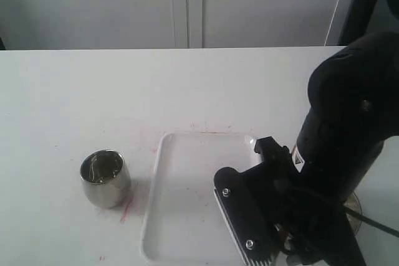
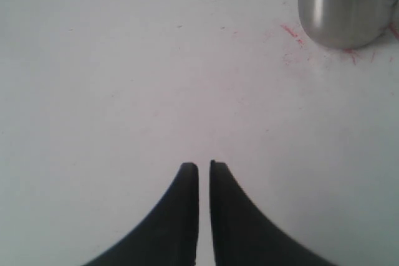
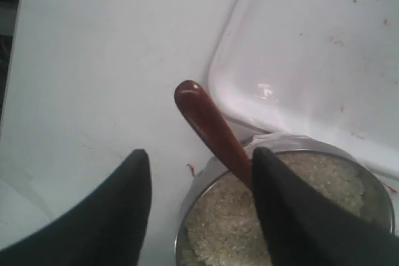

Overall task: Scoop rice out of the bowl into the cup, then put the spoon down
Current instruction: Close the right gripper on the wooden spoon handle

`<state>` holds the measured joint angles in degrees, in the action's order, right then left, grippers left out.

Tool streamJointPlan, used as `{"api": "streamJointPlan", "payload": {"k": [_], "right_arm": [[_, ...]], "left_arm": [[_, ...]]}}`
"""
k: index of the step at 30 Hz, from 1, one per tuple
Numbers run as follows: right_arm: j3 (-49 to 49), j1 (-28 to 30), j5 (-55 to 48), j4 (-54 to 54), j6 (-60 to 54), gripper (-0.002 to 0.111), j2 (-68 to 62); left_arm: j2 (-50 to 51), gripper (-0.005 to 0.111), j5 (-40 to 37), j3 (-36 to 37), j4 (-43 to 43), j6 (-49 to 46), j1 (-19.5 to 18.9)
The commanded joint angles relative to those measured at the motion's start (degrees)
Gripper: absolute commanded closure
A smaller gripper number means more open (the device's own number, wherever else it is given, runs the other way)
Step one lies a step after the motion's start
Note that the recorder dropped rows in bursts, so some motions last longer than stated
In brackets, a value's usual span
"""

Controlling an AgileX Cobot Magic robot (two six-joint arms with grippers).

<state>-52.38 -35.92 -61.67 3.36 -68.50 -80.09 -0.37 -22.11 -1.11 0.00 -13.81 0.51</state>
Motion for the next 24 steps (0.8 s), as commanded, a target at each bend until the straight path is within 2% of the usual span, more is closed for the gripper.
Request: {"api": "streamJointPlan", "payload": {"k": [1,24], "right_arm": [[-0.1,-0.1,2.7,-0.2,0.2,0.055,-0.1],[-0.1,-3.0,2.2,-3.4,-4.0,0.058,-6.5]], "left_arm": [[0.4,0.092,-2.8,0.5,-0.3,0.3,0.2],[0.4,0.092,-2.8,0.5,-0.3,0.3,0.2]]}}
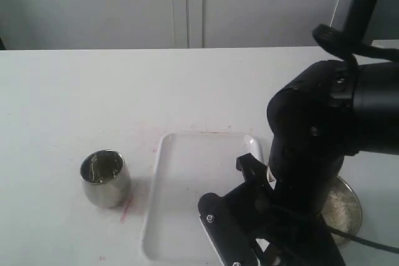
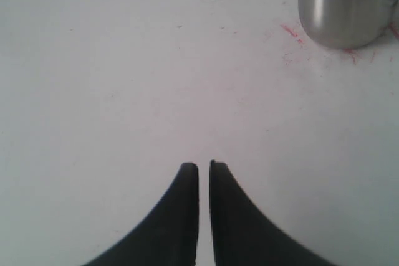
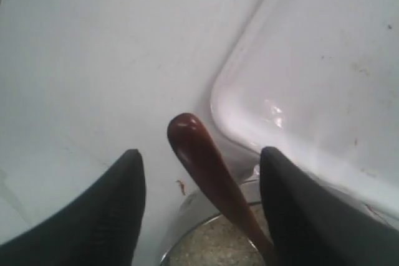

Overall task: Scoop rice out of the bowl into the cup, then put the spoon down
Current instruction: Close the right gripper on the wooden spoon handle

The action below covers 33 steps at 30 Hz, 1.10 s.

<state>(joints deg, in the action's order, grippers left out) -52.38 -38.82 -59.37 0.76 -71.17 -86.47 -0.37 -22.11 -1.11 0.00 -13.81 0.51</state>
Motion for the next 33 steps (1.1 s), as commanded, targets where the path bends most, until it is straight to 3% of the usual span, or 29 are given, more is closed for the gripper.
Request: {"api": "streamJointPlan", "payload": {"k": [1,14,33], "right_arm": [[-0.1,-0.1,-0.1,-0.8,-2.1,0.059,-0.2],[-0.1,-0.1,1.8,-1.2,-2.3,0.059,-2.5],[-0.1,-0.1,1.3,-1.4,-2.3,0.080,-3.5]], "left_arm": [[0.4,0.092,-2.8,0.5,-0.3,0.3,0.2],[0.4,0.092,-2.8,0.5,-0.3,0.3,0.2],[0.4,0.092,-2.8,0.5,-0.3,0.3,0.2]]}}
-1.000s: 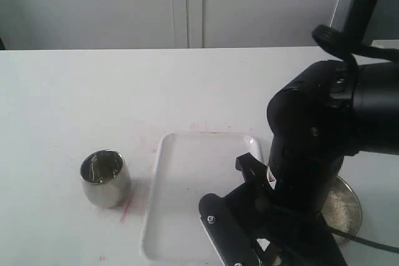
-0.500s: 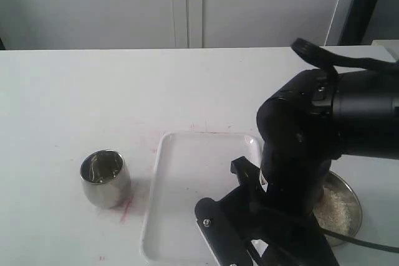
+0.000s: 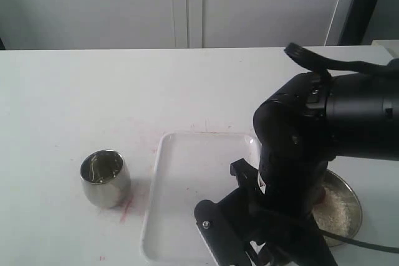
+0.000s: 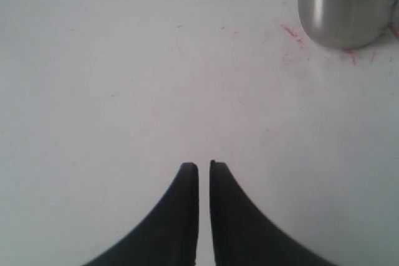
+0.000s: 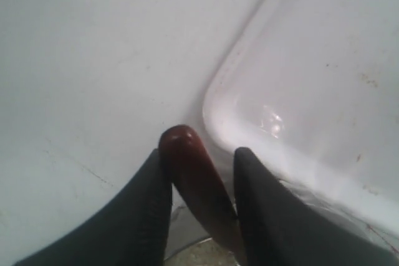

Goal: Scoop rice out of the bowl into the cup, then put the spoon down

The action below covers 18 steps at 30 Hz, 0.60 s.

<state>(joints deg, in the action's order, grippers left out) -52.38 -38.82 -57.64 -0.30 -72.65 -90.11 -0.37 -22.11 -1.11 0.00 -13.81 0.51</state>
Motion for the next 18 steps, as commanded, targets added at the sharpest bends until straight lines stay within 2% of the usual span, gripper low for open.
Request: {"api": "streamJointPlan", "payload": {"k": [1,11,18], "right_arm": [[-0.1,-0.1,-0.6,-0.4,-0.8,0.081,0.1],[-0.1,-0.1,-1.4,-0.1,-0.8,0.095,0.1],[-0.1,-0.1,0.1,0.3,-0.8,0.096,0.1]], "left_arm": [[0.4,0.092,-2.8,0.5,-0.3,0.3,0.2],[0.4,0.092,-2.8,0.5,-0.3,0.3,0.2],[0.4,0.092,-2.8,0.5,-0.3,0.3,0.2]]}}
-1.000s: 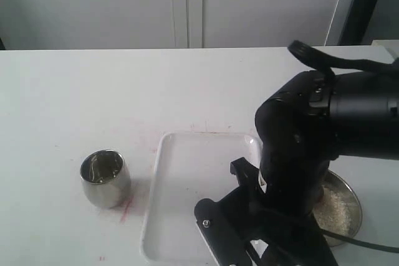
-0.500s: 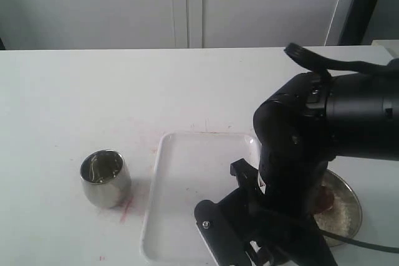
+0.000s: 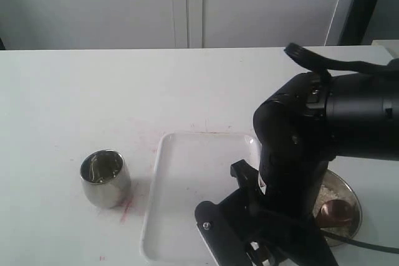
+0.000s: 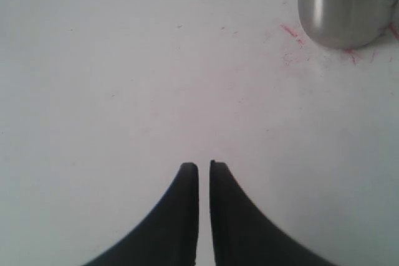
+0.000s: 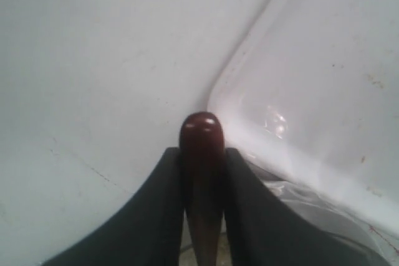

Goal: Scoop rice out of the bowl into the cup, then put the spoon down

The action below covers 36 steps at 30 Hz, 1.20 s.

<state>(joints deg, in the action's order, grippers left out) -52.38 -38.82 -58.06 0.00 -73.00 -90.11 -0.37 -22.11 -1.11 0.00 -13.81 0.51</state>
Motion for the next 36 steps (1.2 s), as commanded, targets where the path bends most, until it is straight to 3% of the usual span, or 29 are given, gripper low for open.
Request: {"api": "streamJointPlan", "payload": {"k": [1,23,36], "right_arm": [[-0.1,-0.1,0.6,0.0,-0.5,0.096,0.1],[-0.1,0.1,7.5,5.8,1.6,0.103,7.4],[-0.1,6.2,13.1,17.3,2.6,0.103,11.8]], "left_arm": [[0.4,0.092,-2.8,0.5,-0.3,0.3,0.2],[0.4,0.092,-2.8,0.5,-0.3,0.3,0.2],[0.4,0.092,-2.8,0.5,-0.3,0.3,0.2]]}}
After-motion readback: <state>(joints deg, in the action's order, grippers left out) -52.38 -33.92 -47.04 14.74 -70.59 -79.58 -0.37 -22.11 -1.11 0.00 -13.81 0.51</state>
